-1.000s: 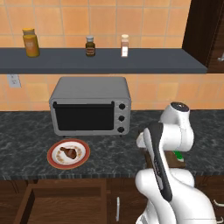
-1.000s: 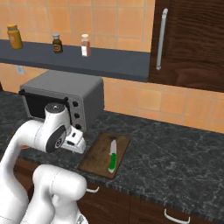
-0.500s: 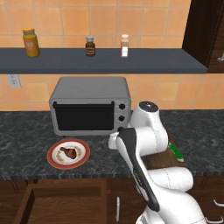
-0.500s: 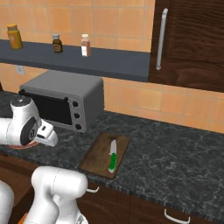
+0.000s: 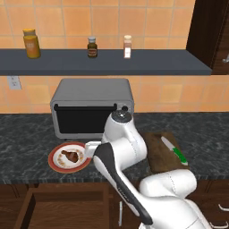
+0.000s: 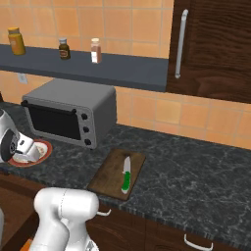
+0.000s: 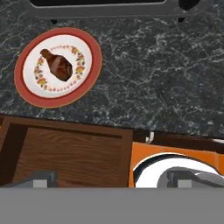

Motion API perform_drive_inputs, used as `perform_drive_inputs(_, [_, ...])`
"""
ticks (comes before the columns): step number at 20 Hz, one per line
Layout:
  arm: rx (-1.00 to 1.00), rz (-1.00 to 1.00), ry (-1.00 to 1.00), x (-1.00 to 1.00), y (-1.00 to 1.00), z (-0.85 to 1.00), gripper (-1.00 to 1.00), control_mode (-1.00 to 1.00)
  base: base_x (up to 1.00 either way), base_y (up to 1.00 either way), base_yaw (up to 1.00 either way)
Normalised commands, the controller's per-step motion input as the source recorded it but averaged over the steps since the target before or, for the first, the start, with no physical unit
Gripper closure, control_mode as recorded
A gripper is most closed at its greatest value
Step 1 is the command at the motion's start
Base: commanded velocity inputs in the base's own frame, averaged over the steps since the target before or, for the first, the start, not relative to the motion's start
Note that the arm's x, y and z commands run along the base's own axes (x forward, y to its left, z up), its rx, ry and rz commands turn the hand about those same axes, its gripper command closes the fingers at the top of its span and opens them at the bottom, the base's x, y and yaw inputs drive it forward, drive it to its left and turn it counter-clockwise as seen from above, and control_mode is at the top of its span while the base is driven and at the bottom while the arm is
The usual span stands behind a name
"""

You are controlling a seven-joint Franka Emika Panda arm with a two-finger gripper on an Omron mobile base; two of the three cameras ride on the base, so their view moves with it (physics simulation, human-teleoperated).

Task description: Pick up the knife from the drawer and place it on the cutting board. Then place the meat from the plate to the cutting board.

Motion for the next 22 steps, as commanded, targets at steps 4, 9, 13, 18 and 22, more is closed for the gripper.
perform_drive_inputs(4, [-0.08,0.01,0.02,0.14,0.67,0.09,-1.0,-1.0,0.0,0.0,0.0])
perform_drive_inputs(9, [-0.05,0.1,0.0,0.48,0.38,-0.01,-1.0,-1.0,0.0,0.0,0.0])
perform_drive_inputs(13, [-0.01,0.16,0.09,0.67,0.14,-0.02,-1.0,-1.0,0.0,0.0,0.0])
perform_drive_inputs(18, [-0.03,0.14,0.09,0.61,0.3,-0.2,-1.0,-1.0,0.0,0.0,0.0])
perform_drive_inputs(22, [-0.15,0.12,-0.01,0.31,0.46,-0.19,-1.0,-1.0,0.0,0.0,0.0])
